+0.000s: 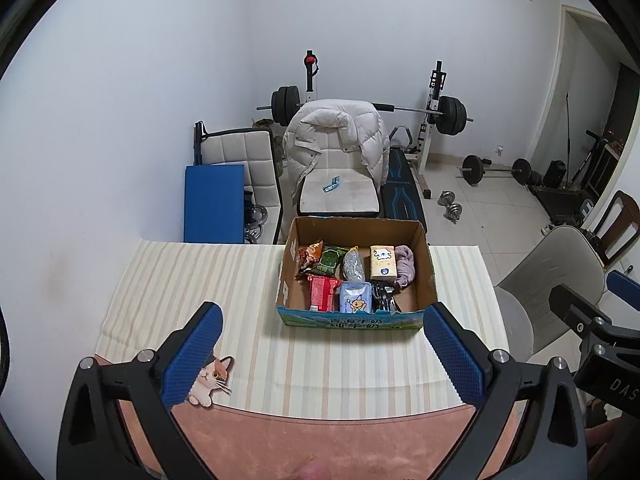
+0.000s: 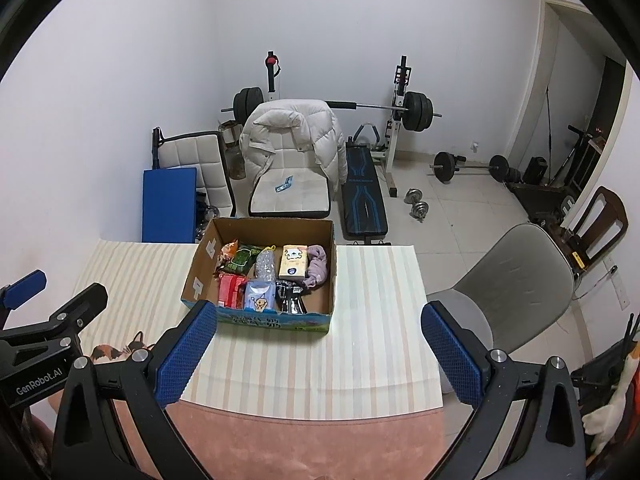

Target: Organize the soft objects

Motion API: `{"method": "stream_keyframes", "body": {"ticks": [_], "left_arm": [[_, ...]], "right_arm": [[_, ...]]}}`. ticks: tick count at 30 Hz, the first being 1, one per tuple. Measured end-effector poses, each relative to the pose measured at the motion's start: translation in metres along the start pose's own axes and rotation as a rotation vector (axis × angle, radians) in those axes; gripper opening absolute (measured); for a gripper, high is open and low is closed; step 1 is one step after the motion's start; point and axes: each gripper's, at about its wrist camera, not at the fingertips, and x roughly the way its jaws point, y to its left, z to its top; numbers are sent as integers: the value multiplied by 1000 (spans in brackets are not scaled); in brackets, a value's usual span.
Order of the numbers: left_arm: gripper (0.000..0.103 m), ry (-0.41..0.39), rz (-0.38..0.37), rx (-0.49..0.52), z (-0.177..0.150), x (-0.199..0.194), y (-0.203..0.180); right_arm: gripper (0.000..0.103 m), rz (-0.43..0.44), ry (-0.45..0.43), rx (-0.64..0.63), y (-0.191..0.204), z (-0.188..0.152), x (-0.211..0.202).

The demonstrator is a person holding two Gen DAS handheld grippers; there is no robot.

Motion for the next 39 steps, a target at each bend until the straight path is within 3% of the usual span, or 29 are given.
{"method": "stream_keyframes", "body": {"ticks": [39], "left_arm": [[103, -13, 2, 9, 6, -6, 3]], "right_arm": [[103, -1, -14, 6, -3, 10, -14]]}}
